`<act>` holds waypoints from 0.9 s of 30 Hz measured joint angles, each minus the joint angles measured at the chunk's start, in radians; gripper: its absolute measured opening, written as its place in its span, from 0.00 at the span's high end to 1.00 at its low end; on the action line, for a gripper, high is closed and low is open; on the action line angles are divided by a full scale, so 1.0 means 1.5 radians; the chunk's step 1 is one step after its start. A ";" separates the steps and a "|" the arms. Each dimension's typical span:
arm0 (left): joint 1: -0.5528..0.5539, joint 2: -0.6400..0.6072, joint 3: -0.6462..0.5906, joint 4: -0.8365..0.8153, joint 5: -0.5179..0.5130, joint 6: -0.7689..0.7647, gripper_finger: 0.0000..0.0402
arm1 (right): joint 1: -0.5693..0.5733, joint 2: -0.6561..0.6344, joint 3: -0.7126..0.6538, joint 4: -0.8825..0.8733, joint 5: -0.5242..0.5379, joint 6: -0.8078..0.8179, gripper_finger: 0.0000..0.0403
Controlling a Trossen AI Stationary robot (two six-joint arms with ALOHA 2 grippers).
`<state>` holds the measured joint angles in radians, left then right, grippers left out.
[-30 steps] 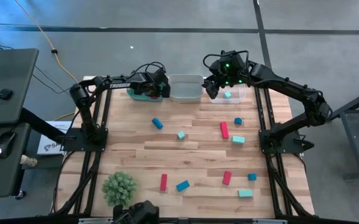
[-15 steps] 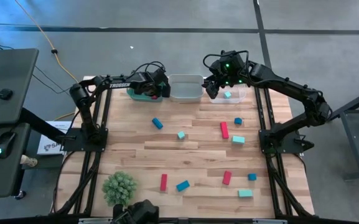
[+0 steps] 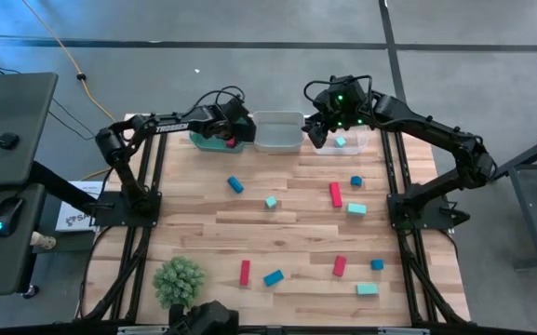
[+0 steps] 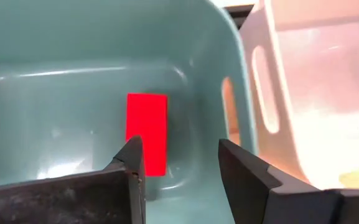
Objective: Sort & place blocks by color
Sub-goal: Put the blue block into the top gray bin
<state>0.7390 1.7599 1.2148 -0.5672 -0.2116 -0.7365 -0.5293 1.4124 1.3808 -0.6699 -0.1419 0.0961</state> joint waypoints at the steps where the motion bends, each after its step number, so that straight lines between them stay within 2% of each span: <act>1: 0.000 -0.008 0.000 0.000 0.001 0.005 0.71 | 0.000 0.000 0.000 0.000 -0.010 0.000 0.50; 4: -0.003 -0.038 0.000 -0.001 0.005 0.018 0.70 | 0.000 0.000 0.000 0.000 -0.051 0.000 0.50; 13: -0.039 -0.161 0.000 -0.004 0.084 0.101 0.71 | 0.037 0.000 0.000 -0.001 -0.154 0.027 0.50; 18: -0.098 -0.237 0.000 -0.016 0.098 0.171 0.71 | 0.095 0.000 0.000 -0.001 -0.168 0.029 0.50; 27: -0.210 -0.334 0.001 -0.071 0.098 0.180 0.71 | 0.193 0.000 0.000 0.001 -0.168 0.092 0.50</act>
<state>0.4243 1.2596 1.2160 -0.6741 -0.0643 -0.4667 -0.2400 1.4124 1.3808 -0.6686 -0.3935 0.2334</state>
